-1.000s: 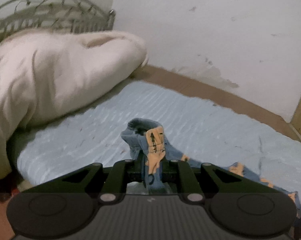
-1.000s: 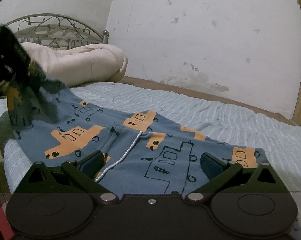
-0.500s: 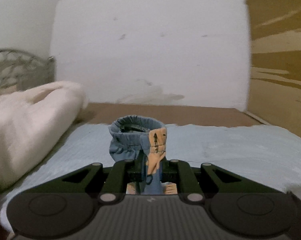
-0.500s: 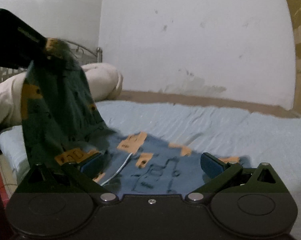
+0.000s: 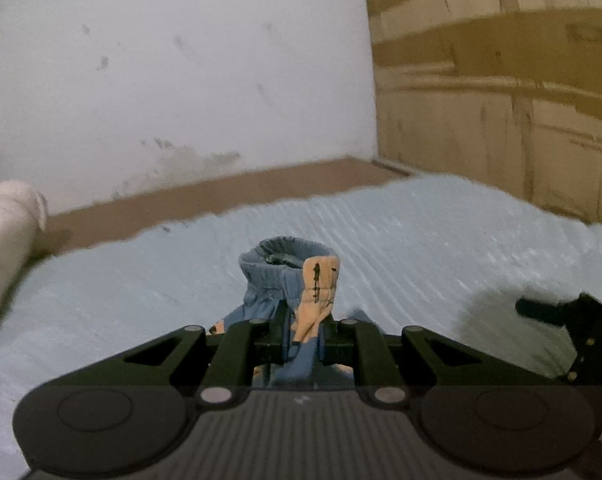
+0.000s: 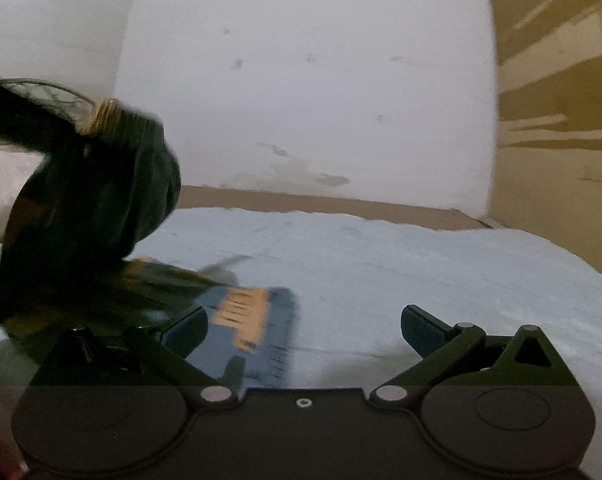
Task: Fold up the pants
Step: 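Fold the lifted cuffs over onto the waistband with the left tool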
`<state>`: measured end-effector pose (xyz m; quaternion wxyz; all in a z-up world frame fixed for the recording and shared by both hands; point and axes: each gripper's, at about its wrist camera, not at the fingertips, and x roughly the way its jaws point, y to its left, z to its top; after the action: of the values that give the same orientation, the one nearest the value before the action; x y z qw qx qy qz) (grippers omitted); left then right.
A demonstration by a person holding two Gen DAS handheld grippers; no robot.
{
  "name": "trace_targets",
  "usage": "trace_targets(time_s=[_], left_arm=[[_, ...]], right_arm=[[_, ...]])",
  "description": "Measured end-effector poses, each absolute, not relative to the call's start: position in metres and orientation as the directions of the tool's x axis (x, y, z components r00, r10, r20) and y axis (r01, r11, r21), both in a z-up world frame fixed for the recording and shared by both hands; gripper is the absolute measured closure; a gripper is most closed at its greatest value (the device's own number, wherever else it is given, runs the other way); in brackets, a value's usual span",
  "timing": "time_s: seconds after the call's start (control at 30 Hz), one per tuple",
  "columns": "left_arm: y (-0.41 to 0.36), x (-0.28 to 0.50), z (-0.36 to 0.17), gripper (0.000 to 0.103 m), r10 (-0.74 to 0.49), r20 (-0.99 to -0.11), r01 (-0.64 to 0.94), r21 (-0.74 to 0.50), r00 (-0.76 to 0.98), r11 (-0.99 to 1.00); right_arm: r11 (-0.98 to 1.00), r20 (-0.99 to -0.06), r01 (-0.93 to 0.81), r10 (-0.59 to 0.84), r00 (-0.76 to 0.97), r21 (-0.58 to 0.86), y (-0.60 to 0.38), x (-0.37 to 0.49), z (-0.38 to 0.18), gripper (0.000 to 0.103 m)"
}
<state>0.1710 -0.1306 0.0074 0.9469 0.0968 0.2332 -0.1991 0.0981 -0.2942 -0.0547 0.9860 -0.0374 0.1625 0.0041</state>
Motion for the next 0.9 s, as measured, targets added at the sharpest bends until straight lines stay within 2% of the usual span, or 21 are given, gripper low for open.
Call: trace_targets(time_s=[0.2,0.27,0.33,0.5,0.7,0.8,0.9], left_arm=[[-0.17,0.17,-0.03,0.086,-0.335,-0.571,0.472,0.106,0.749,0.875],[-0.172,0.168,-0.036,0.07,-0.337,-0.59,0.483,0.104,0.733,0.869],[-0.169,0.162,-0.037,0.042,-0.36,-0.592,0.491,0.07,0.721,0.868],[-0.146,0.149,-0.024,0.016,-0.417,-0.561,0.506,0.005,0.715,0.862],[-0.112,0.143,0.002,0.001,-0.368,-0.516,0.423,-0.012,0.773,0.906],[-0.085,0.142,0.01,0.001,-0.327,-0.504,0.355,-0.042,0.799,0.934],[-0.06,0.148,0.006,0.001,-0.255,-0.534,0.265,-0.06,0.806,0.962]], right_arm=[[0.995,-0.357,0.083,-0.1,0.929,-0.063,-0.322,0.092,-0.062,0.001],[0.993,-0.361,0.094,-0.112,0.926,-0.066,-0.328,0.088,-0.064,0.001],[0.993,-0.366,0.101,-0.119,0.923,-0.067,-0.329,0.087,-0.066,0.001],[0.993,-0.378,0.098,-0.115,0.918,-0.062,-0.327,0.089,-0.069,0.001],[0.996,-0.385,0.079,-0.092,0.918,-0.049,-0.323,0.092,-0.066,0.001],[0.997,-0.377,0.076,-0.079,0.923,-0.02,-0.322,0.092,-0.061,0.001],[0.998,-0.377,0.056,-0.043,0.925,0.024,-0.319,0.092,-0.052,0.001]])
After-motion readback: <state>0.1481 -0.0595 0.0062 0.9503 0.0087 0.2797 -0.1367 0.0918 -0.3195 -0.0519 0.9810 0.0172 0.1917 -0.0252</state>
